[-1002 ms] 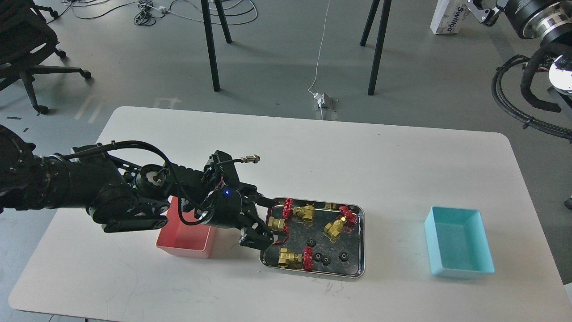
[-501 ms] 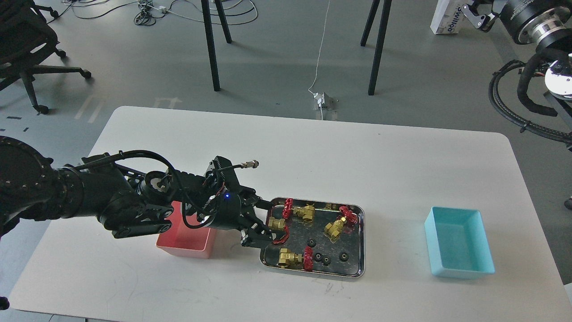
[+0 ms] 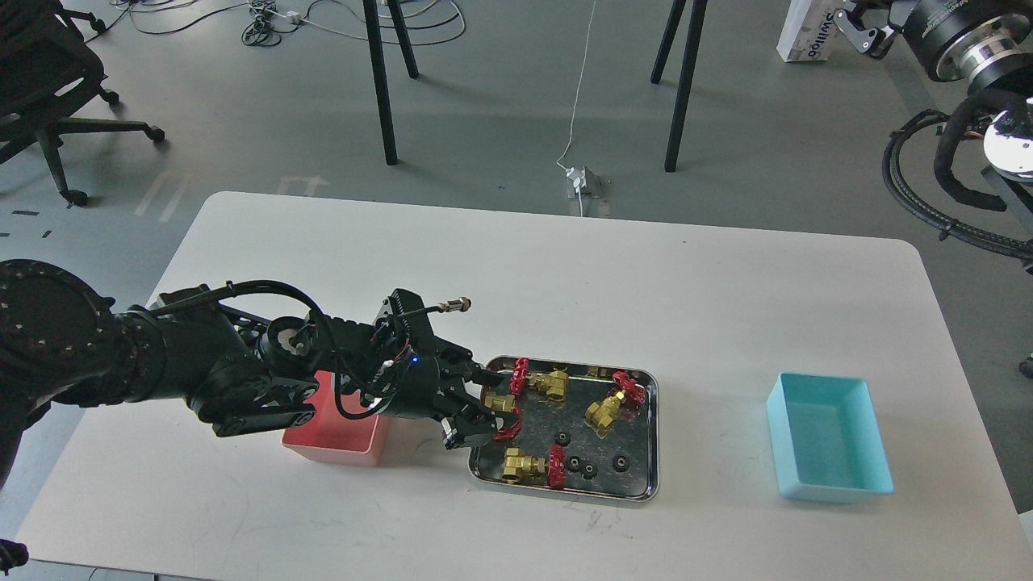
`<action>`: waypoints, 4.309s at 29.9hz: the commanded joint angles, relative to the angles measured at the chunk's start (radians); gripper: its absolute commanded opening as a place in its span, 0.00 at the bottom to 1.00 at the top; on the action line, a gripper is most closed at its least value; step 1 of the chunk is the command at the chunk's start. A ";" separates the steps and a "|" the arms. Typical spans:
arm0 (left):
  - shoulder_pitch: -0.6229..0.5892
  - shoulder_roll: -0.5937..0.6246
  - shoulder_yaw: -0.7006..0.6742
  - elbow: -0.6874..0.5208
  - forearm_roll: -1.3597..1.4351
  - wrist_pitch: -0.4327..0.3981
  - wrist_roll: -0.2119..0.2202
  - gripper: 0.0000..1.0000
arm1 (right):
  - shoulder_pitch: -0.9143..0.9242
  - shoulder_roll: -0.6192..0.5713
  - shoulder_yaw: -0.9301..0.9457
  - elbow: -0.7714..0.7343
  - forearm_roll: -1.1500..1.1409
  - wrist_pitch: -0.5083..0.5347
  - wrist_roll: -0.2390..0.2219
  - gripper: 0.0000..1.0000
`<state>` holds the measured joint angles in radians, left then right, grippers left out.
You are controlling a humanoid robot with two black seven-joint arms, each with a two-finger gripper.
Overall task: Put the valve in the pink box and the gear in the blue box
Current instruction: 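Lower the left gripper and grasp the red-handled brass valve, then carry the valve with the left gripper into the pink box and release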
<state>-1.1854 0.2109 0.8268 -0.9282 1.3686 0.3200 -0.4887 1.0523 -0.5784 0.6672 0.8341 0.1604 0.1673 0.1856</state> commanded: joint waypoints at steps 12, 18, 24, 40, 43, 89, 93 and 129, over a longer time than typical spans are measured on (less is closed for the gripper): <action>0.003 0.001 -0.008 0.000 0.009 0.004 0.000 0.45 | -0.012 0.000 0.000 0.000 0.001 -0.002 0.000 0.99; 0.001 0.001 -0.001 0.000 0.009 0.030 0.000 0.38 | -0.015 -0.001 0.000 0.000 0.001 -0.003 0.000 0.99; 0.001 0.001 -0.001 0.000 0.009 0.030 0.000 0.33 | -0.026 -0.001 0.000 0.002 0.001 -0.005 0.002 0.99; -0.003 0.007 -0.014 -0.001 0.017 0.031 0.000 0.25 | -0.034 0.000 0.002 0.002 0.001 -0.008 0.002 0.99; -0.003 0.008 -0.012 -0.001 0.018 0.033 0.000 0.24 | -0.034 0.000 0.002 0.002 0.001 -0.008 0.002 0.99; -0.223 0.617 -0.126 -0.431 0.126 0.065 0.000 0.18 | 0.124 0.028 -0.005 0.020 0.004 -0.084 0.000 0.99; -0.132 0.656 -0.138 -0.431 0.161 0.065 0.000 0.18 | 0.155 0.042 -0.009 0.016 0.001 -0.094 0.000 0.99; 0.153 0.509 -0.224 -0.110 0.196 0.068 0.000 0.18 | 0.072 0.029 -0.008 0.019 0.001 -0.091 0.000 0.99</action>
<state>-1.0373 0.7270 0.6017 -1.0447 1.5634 0.3883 -0.4887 1.1304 -0.5492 0.6597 0.8530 0.1610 0.0767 0.1856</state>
